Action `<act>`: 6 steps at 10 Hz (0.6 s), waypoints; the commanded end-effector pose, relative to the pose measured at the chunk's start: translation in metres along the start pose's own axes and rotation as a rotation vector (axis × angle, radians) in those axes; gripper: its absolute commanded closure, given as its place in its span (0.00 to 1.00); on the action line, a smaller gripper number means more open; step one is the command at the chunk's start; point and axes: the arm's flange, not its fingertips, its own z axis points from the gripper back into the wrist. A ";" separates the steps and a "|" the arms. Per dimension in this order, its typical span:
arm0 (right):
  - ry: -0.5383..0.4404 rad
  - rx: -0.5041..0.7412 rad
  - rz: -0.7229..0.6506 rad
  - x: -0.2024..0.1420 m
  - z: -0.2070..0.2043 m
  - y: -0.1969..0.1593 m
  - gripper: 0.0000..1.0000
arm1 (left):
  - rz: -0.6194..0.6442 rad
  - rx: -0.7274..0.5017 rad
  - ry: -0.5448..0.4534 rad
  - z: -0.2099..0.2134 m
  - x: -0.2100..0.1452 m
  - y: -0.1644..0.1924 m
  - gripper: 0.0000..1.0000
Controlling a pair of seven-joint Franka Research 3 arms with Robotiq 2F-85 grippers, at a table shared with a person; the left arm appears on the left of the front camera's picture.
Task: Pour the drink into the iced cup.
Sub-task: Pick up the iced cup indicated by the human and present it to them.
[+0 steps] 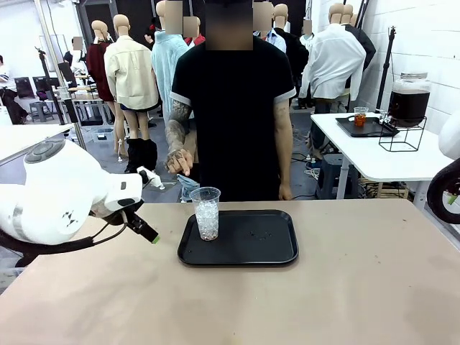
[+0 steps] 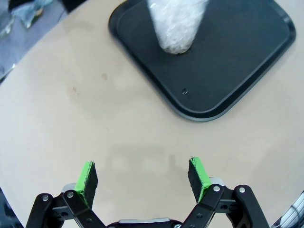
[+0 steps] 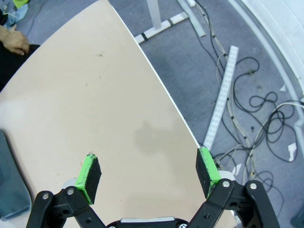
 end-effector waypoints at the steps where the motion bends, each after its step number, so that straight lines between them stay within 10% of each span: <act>1: -0.012 -0.004 0.004 0.001 -0.001 0.000 0.00 | -0.182 -0.144 -0.035 -0.008 0.022 0.054 0.00; 6: -0.012 -0.004 0.004 0.001 -0.001 0.000 0.00 | -0.441 -0.355 -0.093 -0.054 0.070 0.145 0.00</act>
